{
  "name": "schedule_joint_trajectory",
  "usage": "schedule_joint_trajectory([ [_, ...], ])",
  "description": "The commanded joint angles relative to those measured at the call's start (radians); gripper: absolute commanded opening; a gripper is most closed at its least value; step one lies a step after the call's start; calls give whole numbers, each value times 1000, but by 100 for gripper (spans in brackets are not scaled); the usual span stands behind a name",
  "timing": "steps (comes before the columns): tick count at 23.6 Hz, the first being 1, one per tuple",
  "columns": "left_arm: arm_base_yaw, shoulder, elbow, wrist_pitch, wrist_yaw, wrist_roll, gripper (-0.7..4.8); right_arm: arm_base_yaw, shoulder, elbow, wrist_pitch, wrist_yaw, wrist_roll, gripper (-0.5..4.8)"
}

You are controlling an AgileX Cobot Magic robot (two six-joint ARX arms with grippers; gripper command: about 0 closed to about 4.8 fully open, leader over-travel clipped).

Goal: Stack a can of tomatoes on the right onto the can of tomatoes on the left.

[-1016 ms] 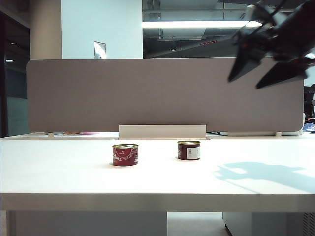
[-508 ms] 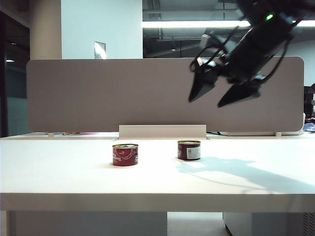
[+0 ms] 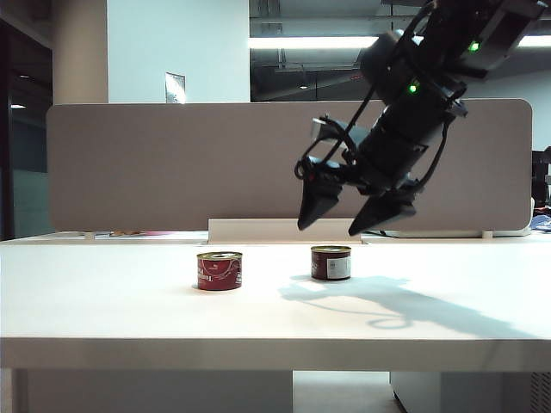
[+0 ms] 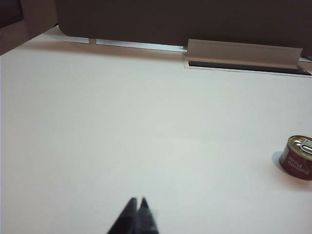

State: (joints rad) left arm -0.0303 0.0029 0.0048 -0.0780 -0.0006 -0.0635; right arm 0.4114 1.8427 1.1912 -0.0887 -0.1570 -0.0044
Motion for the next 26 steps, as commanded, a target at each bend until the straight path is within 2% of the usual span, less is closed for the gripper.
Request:
schedule_joint_trajectory([
  [1, 1, 1, 5, 24, 3, 3, -6, 0, 19, 5, 7, 7, 4, 479],
  [16, 1, 1, 5, 71, 3, 3, -6, 0, 106, 20, 103, 6, 61, 479],
  [20, 1, 1, 5, 72, 2, 3, -6, 0, 113, 20, 124, 51, 61, 479],
  [26, 1, 1, 5, 74, 2, 4, -6, 0, 118, 20, 150, 62, 61, 479],
])
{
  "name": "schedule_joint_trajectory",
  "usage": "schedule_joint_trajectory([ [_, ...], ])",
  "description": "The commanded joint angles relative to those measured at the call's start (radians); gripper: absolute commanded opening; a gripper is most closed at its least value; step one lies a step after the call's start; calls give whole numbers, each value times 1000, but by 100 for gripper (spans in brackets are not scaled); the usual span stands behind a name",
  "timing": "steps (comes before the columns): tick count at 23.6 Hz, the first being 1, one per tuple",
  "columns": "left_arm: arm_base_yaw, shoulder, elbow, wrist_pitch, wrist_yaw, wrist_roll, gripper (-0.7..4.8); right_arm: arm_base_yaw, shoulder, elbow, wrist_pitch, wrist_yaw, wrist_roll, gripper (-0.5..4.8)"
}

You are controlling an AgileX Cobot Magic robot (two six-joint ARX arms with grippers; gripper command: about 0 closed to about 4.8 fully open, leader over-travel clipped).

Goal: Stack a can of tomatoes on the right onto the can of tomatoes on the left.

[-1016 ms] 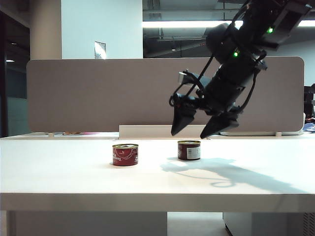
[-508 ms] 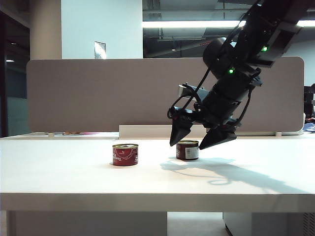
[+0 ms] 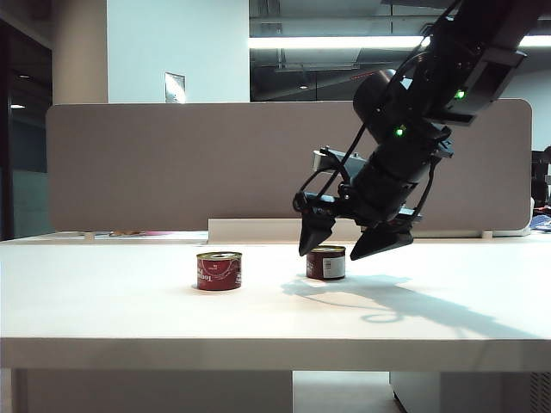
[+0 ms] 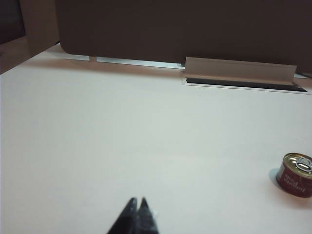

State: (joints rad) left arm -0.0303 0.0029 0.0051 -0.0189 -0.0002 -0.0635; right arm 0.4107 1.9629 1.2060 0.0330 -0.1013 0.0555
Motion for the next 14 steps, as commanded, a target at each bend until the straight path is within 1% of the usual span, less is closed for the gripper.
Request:
schedule_joint_trajectory([
  [1, 1, 1, 5, 14, 1, 4, -6, 1, -2, 5, 41, 6, 1, 479],
  [14, 1, 1, 5, 18, 1, 4, -6, 1, 18, 5, 60, 6, 5, 479],
])
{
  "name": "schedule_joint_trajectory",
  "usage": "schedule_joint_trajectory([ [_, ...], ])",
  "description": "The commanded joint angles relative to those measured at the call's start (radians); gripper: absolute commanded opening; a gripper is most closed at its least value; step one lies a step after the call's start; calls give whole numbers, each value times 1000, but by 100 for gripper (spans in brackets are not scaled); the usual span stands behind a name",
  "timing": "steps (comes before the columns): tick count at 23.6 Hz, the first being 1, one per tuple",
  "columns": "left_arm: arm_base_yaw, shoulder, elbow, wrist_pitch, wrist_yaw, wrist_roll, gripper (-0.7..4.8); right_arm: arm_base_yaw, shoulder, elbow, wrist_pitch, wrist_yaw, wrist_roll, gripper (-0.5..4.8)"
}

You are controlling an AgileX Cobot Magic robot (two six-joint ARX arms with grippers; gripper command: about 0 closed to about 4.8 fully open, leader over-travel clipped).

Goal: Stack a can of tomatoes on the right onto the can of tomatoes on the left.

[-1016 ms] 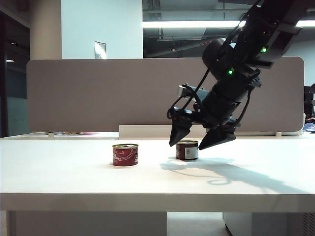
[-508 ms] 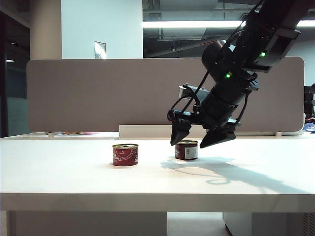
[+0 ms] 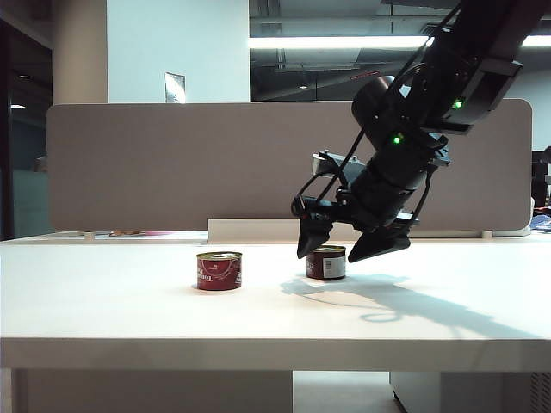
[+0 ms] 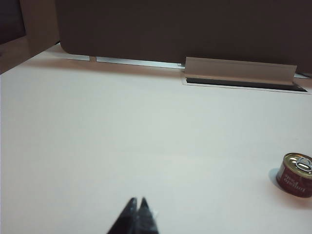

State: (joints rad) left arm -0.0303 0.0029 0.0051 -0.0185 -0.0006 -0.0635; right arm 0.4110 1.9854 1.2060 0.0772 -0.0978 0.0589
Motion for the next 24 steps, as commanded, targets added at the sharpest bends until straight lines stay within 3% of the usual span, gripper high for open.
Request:
schedule_joint_trajectory([
  [1, 1, 1, 5, 18, 1, 4, -6, 0, -5, 5, 17, 3, 1, 479],
  [2, 1, 1, 5, 18, 1, 4, -6, 0, -5, 5, 18, 2, 1, 457],
  [3, 1, 1, 5, 18, 1, 4, -6, 0, -4, 5, 21, 2, 1, 401],
  [10, 1, 1, 5, 18, 1, 4, -6, 0, -4, 5, 40, 2, 1, 261],
  [13, 1, 1, 5, 18, 1, 4, -6, 0, -4, 5, 42, 2, 0, 246],
  [16, 1, 1, 5, 18, 1, 4, -6, 0, -4, 5, 42, -3, 0, 187],
  [24, 1, 1, 4, 18, 1, 4, -6, 0, -13, 6, 46, -13, 0, 187],
])
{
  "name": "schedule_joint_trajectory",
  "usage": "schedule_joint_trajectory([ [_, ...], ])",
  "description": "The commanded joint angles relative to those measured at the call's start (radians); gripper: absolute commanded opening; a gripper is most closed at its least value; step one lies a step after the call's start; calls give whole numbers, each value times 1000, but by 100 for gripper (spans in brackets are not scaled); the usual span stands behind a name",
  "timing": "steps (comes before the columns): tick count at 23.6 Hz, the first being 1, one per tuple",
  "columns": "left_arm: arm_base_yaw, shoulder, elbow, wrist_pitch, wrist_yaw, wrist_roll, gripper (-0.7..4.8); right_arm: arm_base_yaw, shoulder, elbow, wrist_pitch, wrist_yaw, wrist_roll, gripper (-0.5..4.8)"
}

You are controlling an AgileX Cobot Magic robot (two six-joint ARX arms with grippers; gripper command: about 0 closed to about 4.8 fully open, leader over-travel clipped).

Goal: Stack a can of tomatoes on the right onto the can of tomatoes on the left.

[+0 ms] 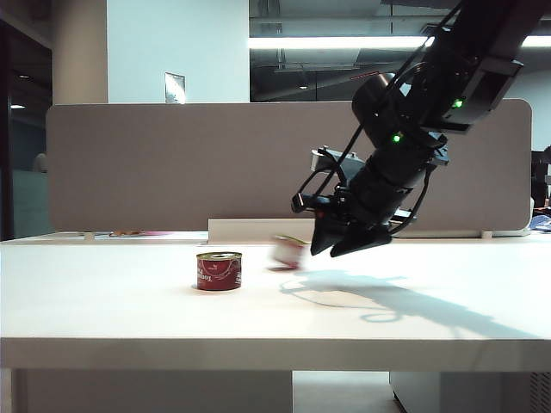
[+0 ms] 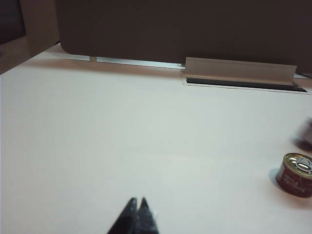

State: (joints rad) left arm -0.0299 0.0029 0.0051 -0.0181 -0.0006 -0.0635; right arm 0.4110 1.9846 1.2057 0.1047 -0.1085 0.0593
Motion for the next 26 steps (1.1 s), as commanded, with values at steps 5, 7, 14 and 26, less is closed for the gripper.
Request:
schedule_joint_trajectory([
  [5, 1, 1, 5, 17, 2, 3, -6, 0, -45, 6, 34, -2, 0, 187],
  [7, 1, 1, 4, 16, 2, 4, -6, 0, -52, 6, 35, -2, 0, 188],
  [14, 1, 1, 4, 16, 2, 3, -6, 0, -66, 6, 34, -2, 0, 188],
  [26, 1, 1, 4, 16, 2, 3, -6, 0, -107, 6, 26, -1, 0, 186],
])
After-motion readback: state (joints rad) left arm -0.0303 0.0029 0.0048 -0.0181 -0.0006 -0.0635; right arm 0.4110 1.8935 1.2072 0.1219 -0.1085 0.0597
